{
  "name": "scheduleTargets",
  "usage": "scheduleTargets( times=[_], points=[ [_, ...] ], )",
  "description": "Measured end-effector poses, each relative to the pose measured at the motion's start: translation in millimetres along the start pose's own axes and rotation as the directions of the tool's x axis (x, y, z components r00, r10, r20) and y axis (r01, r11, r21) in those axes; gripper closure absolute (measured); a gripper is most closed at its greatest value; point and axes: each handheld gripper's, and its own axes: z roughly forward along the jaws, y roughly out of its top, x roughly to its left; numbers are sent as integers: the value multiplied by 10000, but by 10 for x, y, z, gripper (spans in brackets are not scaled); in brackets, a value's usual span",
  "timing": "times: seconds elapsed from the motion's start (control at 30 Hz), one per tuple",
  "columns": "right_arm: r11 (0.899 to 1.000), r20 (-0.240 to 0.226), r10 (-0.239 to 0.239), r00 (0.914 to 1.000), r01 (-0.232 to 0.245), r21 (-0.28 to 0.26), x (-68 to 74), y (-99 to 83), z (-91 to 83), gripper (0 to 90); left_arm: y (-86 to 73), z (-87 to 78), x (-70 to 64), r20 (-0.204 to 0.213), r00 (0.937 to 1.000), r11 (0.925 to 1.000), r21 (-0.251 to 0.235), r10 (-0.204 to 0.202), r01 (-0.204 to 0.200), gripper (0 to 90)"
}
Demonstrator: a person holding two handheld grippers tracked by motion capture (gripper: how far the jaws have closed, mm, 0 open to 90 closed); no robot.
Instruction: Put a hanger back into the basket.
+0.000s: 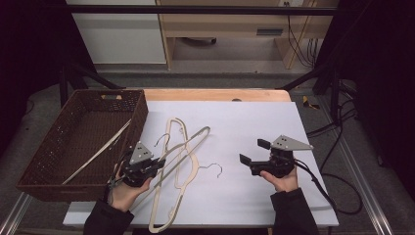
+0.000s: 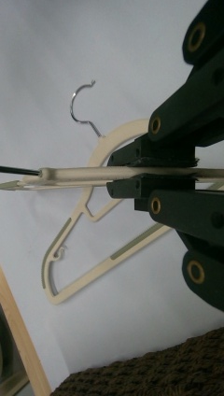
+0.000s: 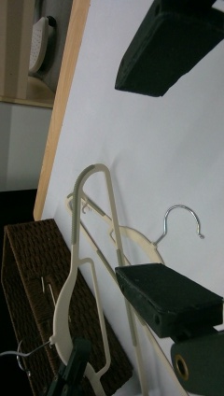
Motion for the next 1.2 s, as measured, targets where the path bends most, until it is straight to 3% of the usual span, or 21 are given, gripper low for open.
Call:
scheduleTargets(
  times=[0.37,0.53,0.67,0.77,0.97,1.2],
  points=[
    [9995,234,78,9997,-71,-293,-33,-17,-189,54,121,-360,-15,470,9984,9940,-1062,313,-262,858],
    [9991,364,157,9992,-143,-397,-62,-33,-243,52,202,-556,-3,626,9970,9879,-1513,445,-346,858],
    [9989,447,151,9989,-130,-461,-69,-34,-296,51,321,-778,54,741,9957,9781,-2043,558,-397,858],
    [9987,447,156,9989,-134,-499,-73,-34,-312,50,380,-858,80,738,9954,9762,-2123,605,-436,858],
    [9987,483,203,9986,-180,-487,-86,-41,-328,48,577,-1087,210,665,9932,9716,-2232,955,-785,858],
    [9989,509,170,9986,-147,-448,-90,-45,-326,45,776,-1307,496,453,9912,9679,-2255,1246,-1114,858]
  ],
)
